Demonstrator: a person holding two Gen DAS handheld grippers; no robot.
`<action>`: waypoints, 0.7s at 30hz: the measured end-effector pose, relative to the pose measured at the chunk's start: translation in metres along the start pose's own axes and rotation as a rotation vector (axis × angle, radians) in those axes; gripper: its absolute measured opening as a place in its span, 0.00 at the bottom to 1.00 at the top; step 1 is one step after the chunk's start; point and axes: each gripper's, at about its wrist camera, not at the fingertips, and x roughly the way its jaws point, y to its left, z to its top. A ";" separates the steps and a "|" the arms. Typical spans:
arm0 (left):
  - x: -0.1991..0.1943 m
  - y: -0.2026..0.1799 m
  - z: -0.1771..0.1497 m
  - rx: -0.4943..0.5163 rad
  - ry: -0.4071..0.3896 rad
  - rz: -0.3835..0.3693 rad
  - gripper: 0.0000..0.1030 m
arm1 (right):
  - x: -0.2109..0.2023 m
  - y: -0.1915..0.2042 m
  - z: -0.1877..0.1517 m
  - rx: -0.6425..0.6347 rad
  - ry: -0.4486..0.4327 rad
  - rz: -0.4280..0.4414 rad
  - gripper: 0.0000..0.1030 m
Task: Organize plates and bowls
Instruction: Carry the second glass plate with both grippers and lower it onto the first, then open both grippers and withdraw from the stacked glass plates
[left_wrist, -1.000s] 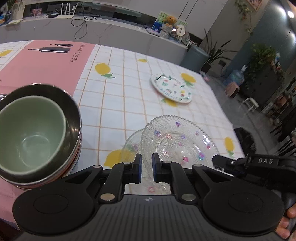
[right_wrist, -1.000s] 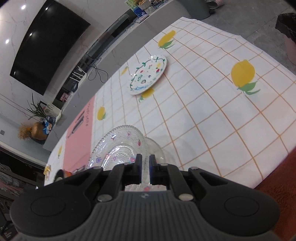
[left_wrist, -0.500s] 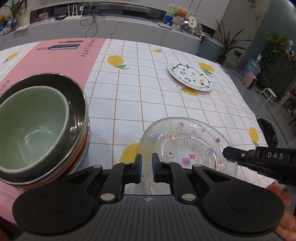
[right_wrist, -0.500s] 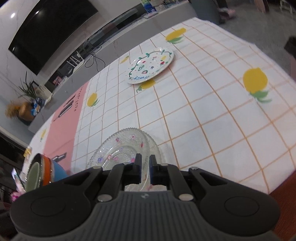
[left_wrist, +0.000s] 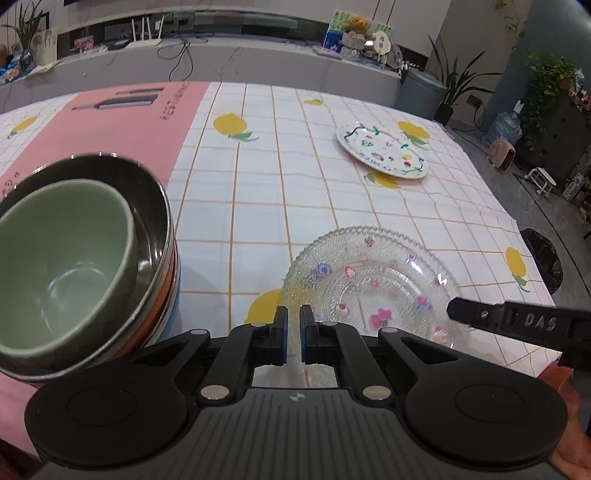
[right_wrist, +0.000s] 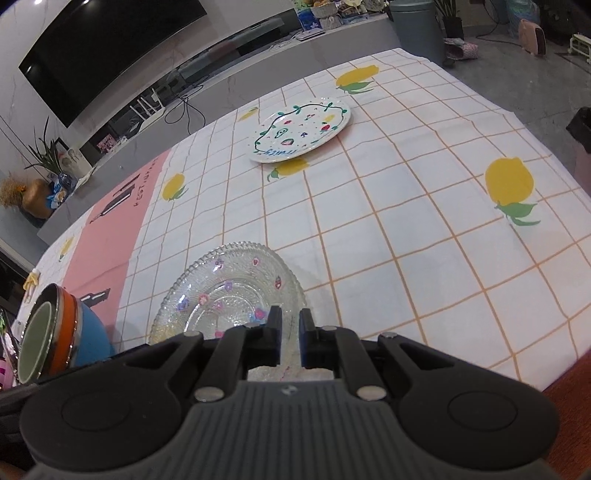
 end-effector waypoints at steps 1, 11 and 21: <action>-0.001 -0.001 0.001 0.006 -0.011 0.002 0.07 | 0.001 0.002 -0.001 -0.019 0.003 -0.016 0.12; 0.002 0.005 0.001 -0.029 -0.012 0.005 0.27 | -0.012 -0.002 -0.002 0.007 -0.082 -0.053 0.22; 0.012 0.018 0.000 -0.132 0.053 -0.072 0.16 | -0.005 -0.018 -0.008 0.146 -0.035 0.024 0.05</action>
